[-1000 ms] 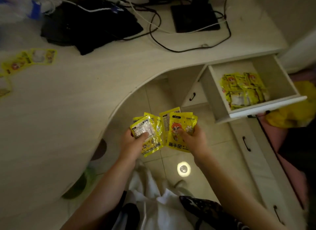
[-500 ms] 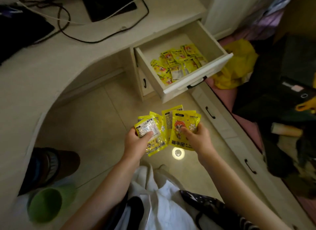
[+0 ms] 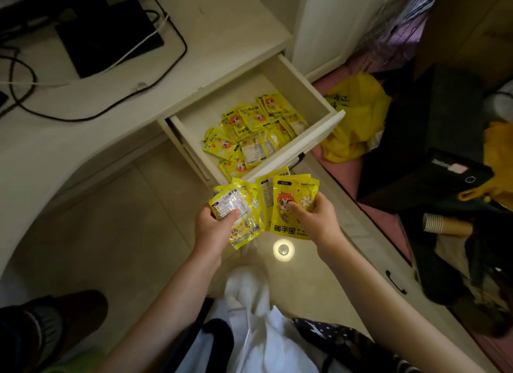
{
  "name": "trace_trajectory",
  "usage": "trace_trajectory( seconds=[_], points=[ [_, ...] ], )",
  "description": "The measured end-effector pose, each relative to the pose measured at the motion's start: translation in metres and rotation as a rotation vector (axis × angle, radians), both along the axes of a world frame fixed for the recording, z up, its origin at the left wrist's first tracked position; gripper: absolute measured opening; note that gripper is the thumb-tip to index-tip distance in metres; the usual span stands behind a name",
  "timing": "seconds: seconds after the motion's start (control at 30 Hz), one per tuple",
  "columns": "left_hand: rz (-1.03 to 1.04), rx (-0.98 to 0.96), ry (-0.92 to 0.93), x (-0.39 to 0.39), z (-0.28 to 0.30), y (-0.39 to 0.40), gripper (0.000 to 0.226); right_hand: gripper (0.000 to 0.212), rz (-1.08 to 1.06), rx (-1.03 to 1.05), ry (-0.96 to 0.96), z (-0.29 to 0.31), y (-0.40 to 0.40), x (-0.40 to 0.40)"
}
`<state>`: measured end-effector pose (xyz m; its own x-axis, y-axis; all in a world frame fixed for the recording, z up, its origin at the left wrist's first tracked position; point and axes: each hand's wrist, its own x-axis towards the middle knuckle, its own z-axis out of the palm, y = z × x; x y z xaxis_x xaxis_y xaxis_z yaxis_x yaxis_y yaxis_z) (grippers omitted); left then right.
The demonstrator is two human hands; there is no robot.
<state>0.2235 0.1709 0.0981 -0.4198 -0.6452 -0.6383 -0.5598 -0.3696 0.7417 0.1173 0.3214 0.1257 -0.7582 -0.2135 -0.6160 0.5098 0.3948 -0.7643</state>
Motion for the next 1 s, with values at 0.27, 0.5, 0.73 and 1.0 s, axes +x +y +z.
trace_trajectory(
  seconds=[0.27, 0.5, 0.73, 1.0],
  points=[
    [0.025, -0.003, -0.027, -0.087, -0.005, -0.038, 0.017, 0.029, 0.018, -0.018, -0.028, -0.002, -0.039, -0.091],
    [0.107, 0.001, -0.026, -0.142, -0.012, -0.045, 0.019, 0.039, 0.11, 0.064, -0.015, -0.008, -0.054, -0.165],
    [0.294, 0.003, -0.036, -0.192, -0.018, -0.027, 0.022, 0.025, 0.254, 0.049, -0.057, -0.015, -0.058, -0.234],
    [0.511, 0.116, -0.097, -0.235, -0.051, -0.028, 0.026, 0.023, 0.409, 0.067, -0.093, -0.033, -0.08, -0.299]
  ],
)
